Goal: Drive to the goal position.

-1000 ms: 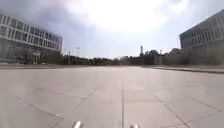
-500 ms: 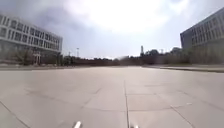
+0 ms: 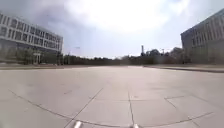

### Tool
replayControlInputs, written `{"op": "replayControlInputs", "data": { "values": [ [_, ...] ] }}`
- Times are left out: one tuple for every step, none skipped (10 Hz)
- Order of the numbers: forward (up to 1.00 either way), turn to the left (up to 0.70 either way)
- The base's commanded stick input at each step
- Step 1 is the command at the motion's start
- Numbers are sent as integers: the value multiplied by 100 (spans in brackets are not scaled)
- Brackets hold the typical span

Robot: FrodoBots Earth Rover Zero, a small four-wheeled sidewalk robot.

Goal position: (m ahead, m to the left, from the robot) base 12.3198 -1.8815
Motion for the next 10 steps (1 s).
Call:
{"op": "replayControlInputs", "data": {
  "values": [
    [70, 0],
    [70, 0],
    [70, 0],
    [70, 0],
    [70, 0],
    [70, 0],
    [70, 0],
    [70, 0],
    [70, 0],
    [70, 0]
  ]
}}
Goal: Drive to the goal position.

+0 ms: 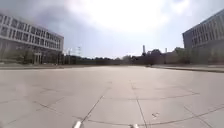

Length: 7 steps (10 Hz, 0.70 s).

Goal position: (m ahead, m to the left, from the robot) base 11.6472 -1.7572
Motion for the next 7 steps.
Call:
{"op": "replayControlInputs", "data": {
  "values": [
    [70, 0],
    [70, 0],
    [70, 0],
    [70, 0],
    [70, 0],
    [70, 0],
    [70, 0]
  ]
}}
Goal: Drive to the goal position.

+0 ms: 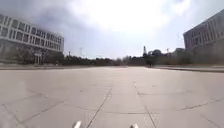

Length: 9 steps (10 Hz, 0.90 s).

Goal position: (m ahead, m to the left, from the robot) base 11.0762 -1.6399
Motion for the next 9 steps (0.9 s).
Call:
{"op": "replayControlInputs", "data": {
  "values": [
    [70, 0],
    [70, 0],
    [70, 0],
    [70, 0],
    [70, 0],
    [70, 0],
    [70, 0],
    [70, 0],
    [70, 0]
  ]
}}
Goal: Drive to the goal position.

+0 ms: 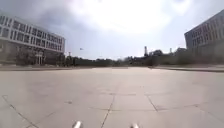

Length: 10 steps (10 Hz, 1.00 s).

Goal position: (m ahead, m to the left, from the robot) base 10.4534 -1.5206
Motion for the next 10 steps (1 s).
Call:
{"op": "replayControlInputs", "data": {
  "values": [
    [70, 0],
    [70, 0],
    [70, 0],
    [70, 0],
    [70, 0],
    [70, 0],
    [70, 0],
    [70, 0],
    [70, 0],
    [70, 0]
  ]
}}
